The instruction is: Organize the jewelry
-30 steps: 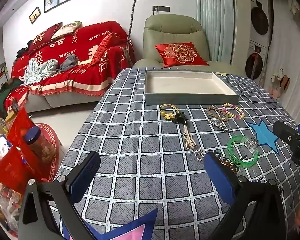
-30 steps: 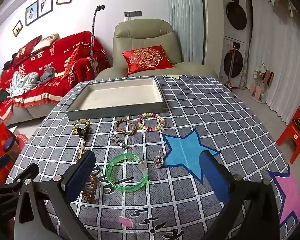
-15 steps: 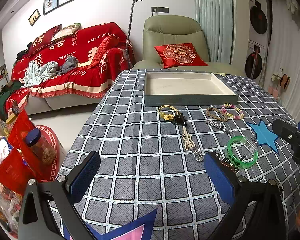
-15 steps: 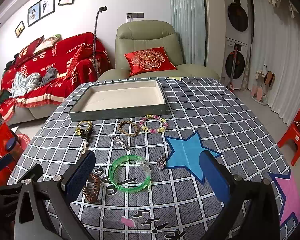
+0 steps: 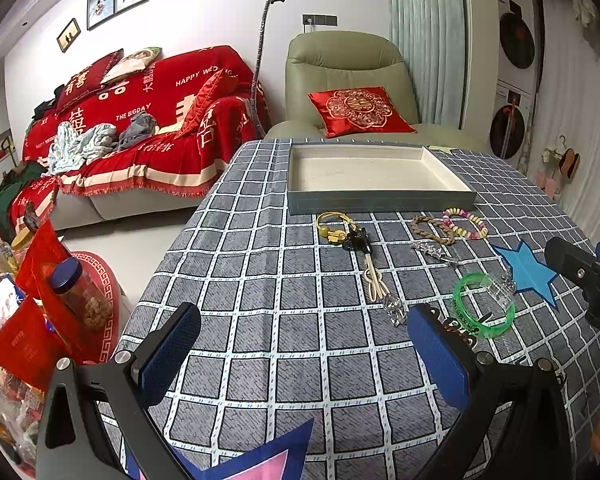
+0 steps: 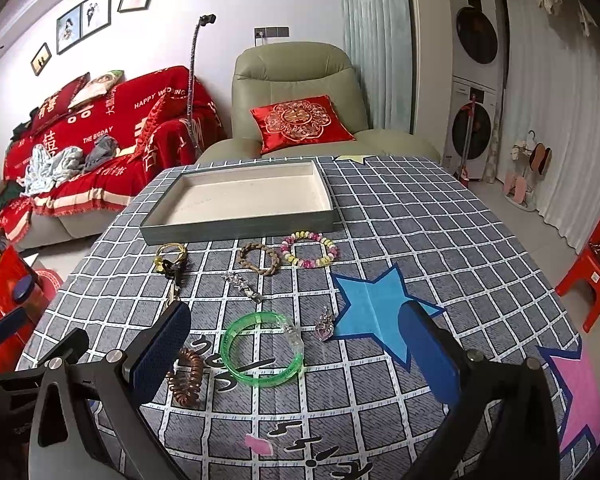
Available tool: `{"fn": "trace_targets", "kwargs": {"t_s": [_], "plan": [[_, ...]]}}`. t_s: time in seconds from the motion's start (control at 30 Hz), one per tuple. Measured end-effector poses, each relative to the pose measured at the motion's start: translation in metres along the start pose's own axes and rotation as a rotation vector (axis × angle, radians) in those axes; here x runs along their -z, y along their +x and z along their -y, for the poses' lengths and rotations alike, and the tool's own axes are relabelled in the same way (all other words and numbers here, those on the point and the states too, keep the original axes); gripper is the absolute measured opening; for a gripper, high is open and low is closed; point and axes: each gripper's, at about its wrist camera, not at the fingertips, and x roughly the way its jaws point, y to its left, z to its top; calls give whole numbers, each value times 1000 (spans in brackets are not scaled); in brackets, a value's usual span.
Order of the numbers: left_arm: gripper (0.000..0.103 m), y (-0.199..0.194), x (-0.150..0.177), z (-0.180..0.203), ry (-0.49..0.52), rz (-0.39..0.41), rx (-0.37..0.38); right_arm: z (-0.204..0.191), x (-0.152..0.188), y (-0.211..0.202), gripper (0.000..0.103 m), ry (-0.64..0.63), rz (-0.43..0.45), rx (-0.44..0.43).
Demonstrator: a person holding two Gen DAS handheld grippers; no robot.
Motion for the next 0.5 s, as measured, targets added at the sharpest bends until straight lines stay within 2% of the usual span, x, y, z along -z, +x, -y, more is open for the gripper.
{"fn": "trace_targets", "kwargs": {"t_s": [0.5], "plan": [[103, 3, 1, -1, -7, -9, -1, -1, -1, 0, 103, -2, 1, -3]]}}
